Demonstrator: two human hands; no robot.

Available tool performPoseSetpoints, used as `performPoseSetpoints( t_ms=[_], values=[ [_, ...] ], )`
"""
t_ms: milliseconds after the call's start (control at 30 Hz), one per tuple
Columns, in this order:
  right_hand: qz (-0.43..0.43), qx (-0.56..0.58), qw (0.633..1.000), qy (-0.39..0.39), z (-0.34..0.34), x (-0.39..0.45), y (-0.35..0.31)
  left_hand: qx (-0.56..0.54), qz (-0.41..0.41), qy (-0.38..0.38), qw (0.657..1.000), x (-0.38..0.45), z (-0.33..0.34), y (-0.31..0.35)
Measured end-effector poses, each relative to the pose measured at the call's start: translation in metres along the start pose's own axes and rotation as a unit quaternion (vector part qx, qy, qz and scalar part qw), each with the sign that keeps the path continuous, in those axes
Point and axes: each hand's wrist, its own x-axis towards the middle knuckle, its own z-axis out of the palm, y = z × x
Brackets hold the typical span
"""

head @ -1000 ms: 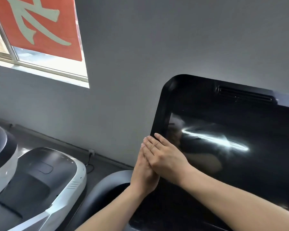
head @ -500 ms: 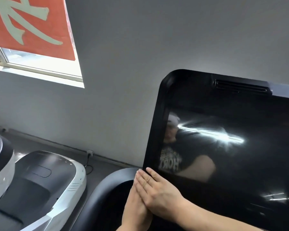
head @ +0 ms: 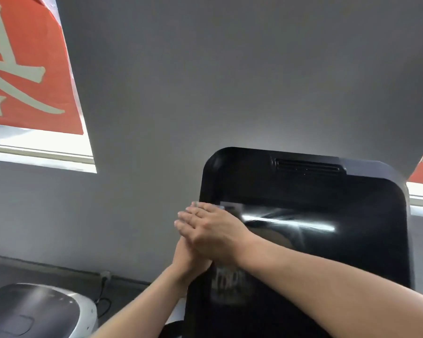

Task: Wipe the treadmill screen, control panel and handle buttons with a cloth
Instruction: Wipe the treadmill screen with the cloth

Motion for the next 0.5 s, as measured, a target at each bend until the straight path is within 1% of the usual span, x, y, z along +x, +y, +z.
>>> performPoseSetpoints(
  t_ms=[33,67,100,133,167,233,267,400,433,500],
  values=[
    [0.008,0.037,0.999,0.005,-0.01,0.006,0.015,-0.009,-0.016,0.029,0.999,0.021,-0.006,0.004],
    [0.018,0.054,0.998,-0.003,-0.019,0.012,0.032,-0.006,0.001,0.051,0.999,0.038,-0.015,0.012],
    [0.03,0.063,0.997,-0.014,-0.028,0.017,0.048,0.031,0.054,0.048,0.997,0.055,-0.02,0.014],
    [0.047,0.077,0.996,-0.021,-0.034,0.022,0.063,0.049,0.11,0.02,0.993,0.07,-0.024,0.019],
    [0.065,0.091,0.993,-0.022,-0.039,0.027,0.076,0.072,0.146,0.003,0.987,0.084,-0.03,0.025],
    [0.099,0.112,0.988,-0.021,-0.043,0.035,0.101,0.091,0.181,-0.011,0.979,0.111,-0.043,0.032],
    [0.117,0.117,0.986,-0.027,-0.044,0.038,0.111,0.083,0.177,-0.028,0.98,0.121,-0.049,0.039],
    [0.196,0.182,0.963,-0.012,-0.051,0.04,0.139,0.025,0.103,-0.08,0.991,0.146,-0.078,0.068],
    [0.204,0.191,0.96,-0.013,-0.052,0.039,0.142,-0.001,0.093,-0.083,0.992,0.149,-0.082,0.068],
    [0.209,0.166,0.963,-0.031,-0.049,0.029,0.149,-0.06,0.092,-0.063,0.992,0.148,-0.087,0.065]
  ],
)
